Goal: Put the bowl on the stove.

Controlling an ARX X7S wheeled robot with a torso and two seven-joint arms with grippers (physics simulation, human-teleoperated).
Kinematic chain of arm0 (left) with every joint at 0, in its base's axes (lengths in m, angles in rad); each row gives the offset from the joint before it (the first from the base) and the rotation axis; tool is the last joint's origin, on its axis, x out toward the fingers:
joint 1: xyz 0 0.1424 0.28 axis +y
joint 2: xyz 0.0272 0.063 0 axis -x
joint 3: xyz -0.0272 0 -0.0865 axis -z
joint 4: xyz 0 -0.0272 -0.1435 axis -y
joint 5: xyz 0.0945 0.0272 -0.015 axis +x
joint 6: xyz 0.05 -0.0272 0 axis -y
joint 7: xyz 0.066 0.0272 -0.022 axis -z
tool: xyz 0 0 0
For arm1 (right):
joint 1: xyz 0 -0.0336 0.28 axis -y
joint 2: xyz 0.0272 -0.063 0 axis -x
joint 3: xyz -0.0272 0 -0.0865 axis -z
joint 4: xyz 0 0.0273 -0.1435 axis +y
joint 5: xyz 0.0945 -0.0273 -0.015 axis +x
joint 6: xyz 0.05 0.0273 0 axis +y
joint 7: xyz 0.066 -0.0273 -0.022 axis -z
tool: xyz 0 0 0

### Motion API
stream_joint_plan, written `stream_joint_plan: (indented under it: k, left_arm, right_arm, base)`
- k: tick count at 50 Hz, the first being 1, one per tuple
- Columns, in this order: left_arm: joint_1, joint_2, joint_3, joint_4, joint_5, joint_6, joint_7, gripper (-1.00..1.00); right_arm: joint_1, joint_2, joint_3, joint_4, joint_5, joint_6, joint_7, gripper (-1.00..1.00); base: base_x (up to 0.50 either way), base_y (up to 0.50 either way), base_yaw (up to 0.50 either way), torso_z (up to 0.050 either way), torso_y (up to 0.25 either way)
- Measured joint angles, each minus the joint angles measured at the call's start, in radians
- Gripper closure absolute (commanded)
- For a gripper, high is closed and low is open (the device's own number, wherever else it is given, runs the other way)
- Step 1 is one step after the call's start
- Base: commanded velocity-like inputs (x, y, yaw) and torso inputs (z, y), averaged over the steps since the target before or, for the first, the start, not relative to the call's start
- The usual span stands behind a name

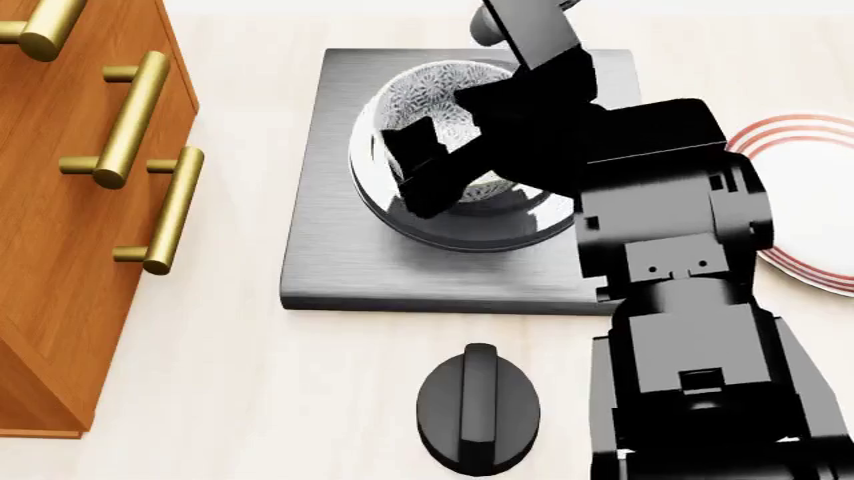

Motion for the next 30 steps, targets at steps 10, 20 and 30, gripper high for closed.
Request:
stream_joint_plan:
  k: [10, 20, 30]
  left_arm:
    - [-0.002, 0.002, -0.001, -0.001, 0.009, 0.003, -0.009, -1.00]
    - [-0.006, 0.002, 0.000, -0.001, 0.034, 0.000, -0.020, -1.00]
    - [-0.008, 0.001, 0.005, 0.003, 0.061, -0.005, -0.032, -1.00]
  right_arm:
    - [0.012, -0.001, 0.068, 0.001, 0.002, -0.057, -0.051, -1.00]
    - [0.032, 0.004, 0.155, 0.002, 0.014, -0.130, -0.104, -1.00]
    - [0.026, 0.026, 0.266, -0.041, 0.055, -0.205, -0.130, -1.00]
  base:
    - [0.00, 0.00, 0.00, 0.000, 0.000]
    - [0.00, 0.00, 0.00, 0.000, 0.000]
    - [0.00, 0.00, 0.00, 0.000, 0.000]
